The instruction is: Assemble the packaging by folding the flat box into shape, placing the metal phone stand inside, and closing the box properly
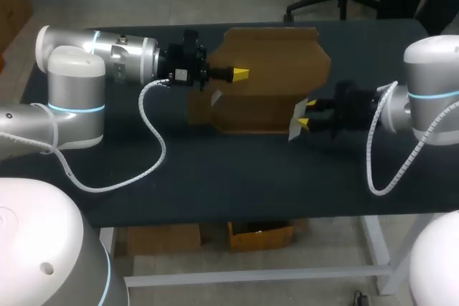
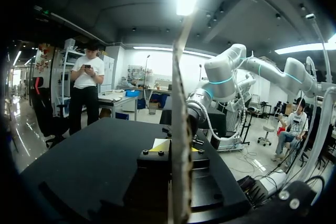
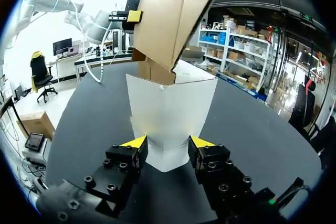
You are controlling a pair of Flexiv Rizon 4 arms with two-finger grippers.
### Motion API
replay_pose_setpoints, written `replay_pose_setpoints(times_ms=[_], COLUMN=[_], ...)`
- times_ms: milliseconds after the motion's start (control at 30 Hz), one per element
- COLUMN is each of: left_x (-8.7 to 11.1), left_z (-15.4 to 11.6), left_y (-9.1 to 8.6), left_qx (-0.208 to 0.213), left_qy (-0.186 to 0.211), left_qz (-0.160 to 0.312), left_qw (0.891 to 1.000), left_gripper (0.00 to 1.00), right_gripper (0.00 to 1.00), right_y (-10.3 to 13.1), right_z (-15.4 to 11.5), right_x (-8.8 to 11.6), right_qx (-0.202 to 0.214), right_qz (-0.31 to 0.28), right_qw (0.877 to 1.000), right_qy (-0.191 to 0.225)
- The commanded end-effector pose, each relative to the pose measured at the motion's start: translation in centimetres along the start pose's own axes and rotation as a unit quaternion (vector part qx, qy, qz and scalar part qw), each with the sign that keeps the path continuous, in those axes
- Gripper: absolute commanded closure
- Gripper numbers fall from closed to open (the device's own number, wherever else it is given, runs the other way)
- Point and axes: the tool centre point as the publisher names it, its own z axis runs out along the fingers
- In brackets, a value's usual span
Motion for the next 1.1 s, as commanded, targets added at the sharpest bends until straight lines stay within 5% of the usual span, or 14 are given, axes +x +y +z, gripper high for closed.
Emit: replay_pose_setpoints(times_ms=[33, 1100], left_x=[-0.04, -0.04], left_z=[0.13, 0.13], left_y=[0.15, 0.15], left_qx=[0.0, 0.0], left_qy=[0.001, 0.001], left_qz=[0.0, 0.0], left_qw=[1.0, 1.0], left_gripper=[1.0, 1.0], right_gripper=[0.52, 0.53], right_y=[0.14, 0.26], right_z=[0.46, 1.41], right_x=[0.3, 0.42], right_qx=[-0.001, -0.009], right_qz=[0.004, 0.073], right_qw=[1.0, 0.993], right_qy=[-0.011, -0.092])
